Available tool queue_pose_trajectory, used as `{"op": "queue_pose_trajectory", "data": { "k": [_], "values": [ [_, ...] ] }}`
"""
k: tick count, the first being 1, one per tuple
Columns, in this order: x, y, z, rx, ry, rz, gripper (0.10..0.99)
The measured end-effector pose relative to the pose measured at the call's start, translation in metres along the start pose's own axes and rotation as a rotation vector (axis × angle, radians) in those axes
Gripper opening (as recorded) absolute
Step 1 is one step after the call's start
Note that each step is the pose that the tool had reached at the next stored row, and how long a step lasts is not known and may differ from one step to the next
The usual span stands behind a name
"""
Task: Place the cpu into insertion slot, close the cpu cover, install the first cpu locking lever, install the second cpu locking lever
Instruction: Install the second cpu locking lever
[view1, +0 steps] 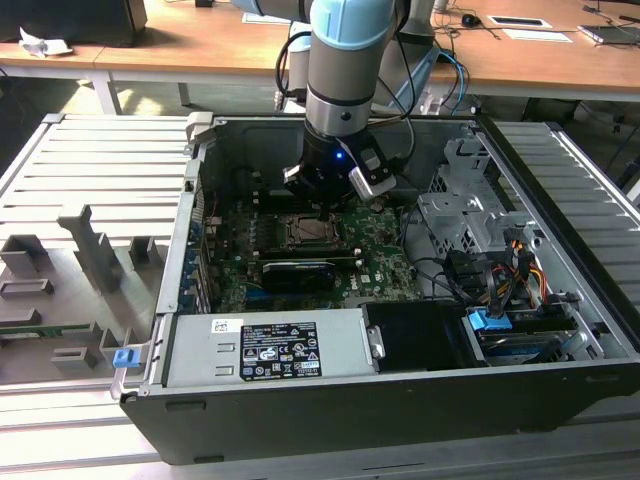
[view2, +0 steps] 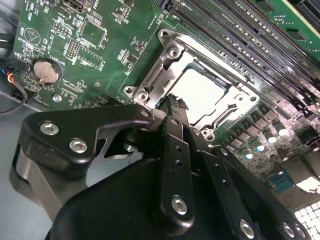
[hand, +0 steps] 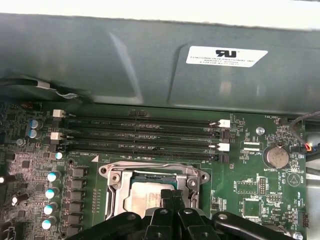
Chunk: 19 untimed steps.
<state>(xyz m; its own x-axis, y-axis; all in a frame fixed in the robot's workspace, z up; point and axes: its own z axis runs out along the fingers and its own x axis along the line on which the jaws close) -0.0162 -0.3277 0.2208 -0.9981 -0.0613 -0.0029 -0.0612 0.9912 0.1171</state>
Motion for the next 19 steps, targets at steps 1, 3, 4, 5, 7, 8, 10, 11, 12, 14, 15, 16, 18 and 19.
{"op": "queue_pose_trajectory", "data": {
  "k": [1, 3, 4, 5, 7, 8, 10, 11, 12, 14, 15, 16, 18, 19],
  "values": [
    [0.0, -0.0002, -0.0001, 0.0, 0.0, 0.0, 0.106],
    [0.0, -0.0008, -0.0001, 0.0, 0.0, 0.0, 0.106],
    [0.0001, -0.0013, -0.0002, 0.0, 0.0, 0.0, 0.106],
    [0.0001, -0.0016, -0.0002, 0.0, 0.0, 0.001, 0.106],
    [0.0001, -0.0029, -0.0003, 0.0, -0.0001, 0.001, 0.106],
    [0.0002, -0.0036, -0.0004, 0.0, -0.0001, 0.001, 0.106],
    [0.0003, -0.0056, -0.0007, 0.0, -0.0001, 0.001, 0.106],
    [0.0004, -0.0067, -0.0008, 0.0, -0.0001, 0.001, 0.106],
    [0.0005, -0.0077, -0.0009, 0.0, -0.0001, 0.001, 0.106],
    [0.0005, -0.0084, -0.001, 0.0, -0.0001, 0.001, 0.106],
    [0.0005, -0.0086, -0.001, 0.0, -0.0002, 0.001, 0.106],
    [0.0005, -0.0086, -0.001, 0.0, -0.0002, 0.001, 0.106],
    [0.0006, -0.0087, -0.0019, 0.0, 0.0, 0.001, 0.106],
    [0.0005, -0.0086, -0.0028, 0.0, -0.0001, 0.001, 0.106]
  ]
}}
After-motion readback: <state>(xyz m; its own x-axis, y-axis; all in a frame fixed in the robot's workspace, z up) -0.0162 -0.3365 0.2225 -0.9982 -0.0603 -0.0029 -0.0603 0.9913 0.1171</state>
